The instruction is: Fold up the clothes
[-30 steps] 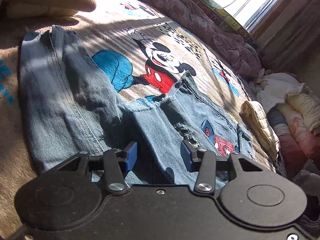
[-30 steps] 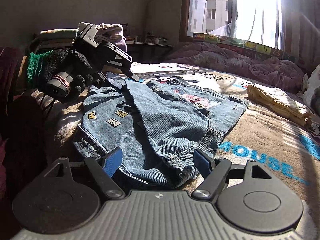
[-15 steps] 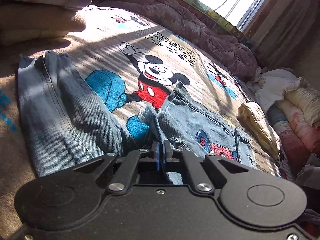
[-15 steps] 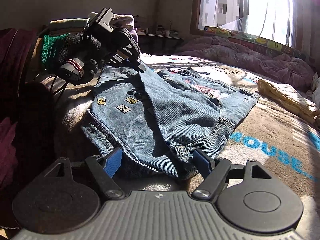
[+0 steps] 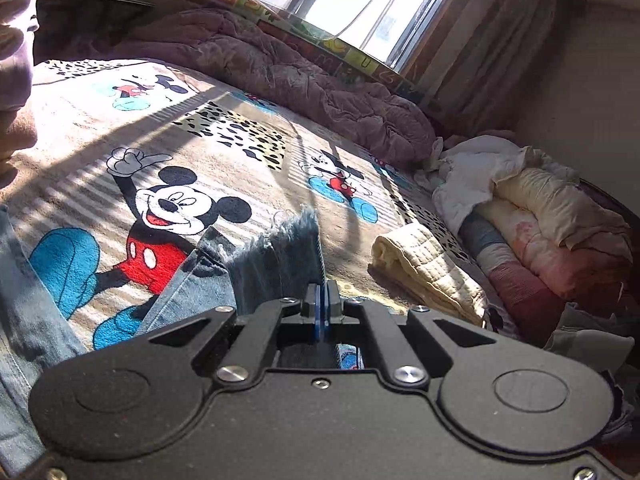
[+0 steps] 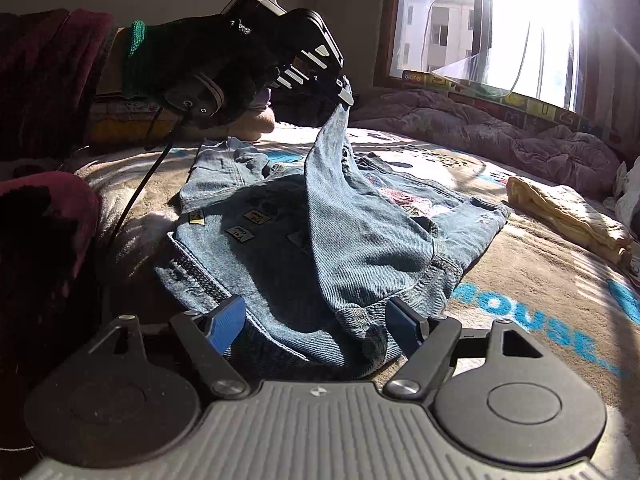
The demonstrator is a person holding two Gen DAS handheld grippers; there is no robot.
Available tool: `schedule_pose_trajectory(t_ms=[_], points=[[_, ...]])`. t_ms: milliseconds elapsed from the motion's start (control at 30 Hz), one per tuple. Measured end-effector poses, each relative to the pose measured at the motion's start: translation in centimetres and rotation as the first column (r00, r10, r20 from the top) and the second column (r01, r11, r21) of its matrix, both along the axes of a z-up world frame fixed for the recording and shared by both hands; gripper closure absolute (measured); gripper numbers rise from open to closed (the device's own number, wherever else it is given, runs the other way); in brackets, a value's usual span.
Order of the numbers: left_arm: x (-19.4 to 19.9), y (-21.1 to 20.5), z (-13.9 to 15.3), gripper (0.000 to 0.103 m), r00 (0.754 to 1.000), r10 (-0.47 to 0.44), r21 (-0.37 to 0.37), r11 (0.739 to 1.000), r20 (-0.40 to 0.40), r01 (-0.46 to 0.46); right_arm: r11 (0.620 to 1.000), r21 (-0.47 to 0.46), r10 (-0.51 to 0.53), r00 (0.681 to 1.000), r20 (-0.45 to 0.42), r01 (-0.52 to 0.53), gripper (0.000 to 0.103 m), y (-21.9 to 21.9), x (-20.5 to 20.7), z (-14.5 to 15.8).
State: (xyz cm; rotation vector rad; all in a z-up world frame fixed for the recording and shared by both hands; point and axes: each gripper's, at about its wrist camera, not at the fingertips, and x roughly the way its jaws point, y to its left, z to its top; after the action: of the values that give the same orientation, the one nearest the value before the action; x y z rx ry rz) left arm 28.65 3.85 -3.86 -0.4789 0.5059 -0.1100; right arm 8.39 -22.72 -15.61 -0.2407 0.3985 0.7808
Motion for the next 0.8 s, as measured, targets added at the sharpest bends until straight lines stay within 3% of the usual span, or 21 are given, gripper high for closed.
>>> schedule_pose_trajectory(t_ms=[167, 467, 800], points=[[3.1, -3.4, 0.4, 0.103, 0.999, -0.051, -0.003, 0.999, 0.007, 0.051, 1.000, 0.004, 0.018, 0.999, -0.031, -0.018, 0.027, 0.1, 0.2, -0.2], [6.8, -8.6, -2.7, 0.103, 0.993, -0.112, 0.004, 0.994, -0.046, 0.113, 0.994, 0.099, 0.053, 0.987, -0.150, -0.038, 0.026, -1.1, 1.6, -0.4], [9.3, -12.4, -5.7, 0.103, 0.985, -0.138, 0.044, 0.989, -0.105, 0.143, 0.996, 0.070, 0.072, 0.988, -0.140, -0.062, 0.026, -0.8, 1.5, -0.4]])
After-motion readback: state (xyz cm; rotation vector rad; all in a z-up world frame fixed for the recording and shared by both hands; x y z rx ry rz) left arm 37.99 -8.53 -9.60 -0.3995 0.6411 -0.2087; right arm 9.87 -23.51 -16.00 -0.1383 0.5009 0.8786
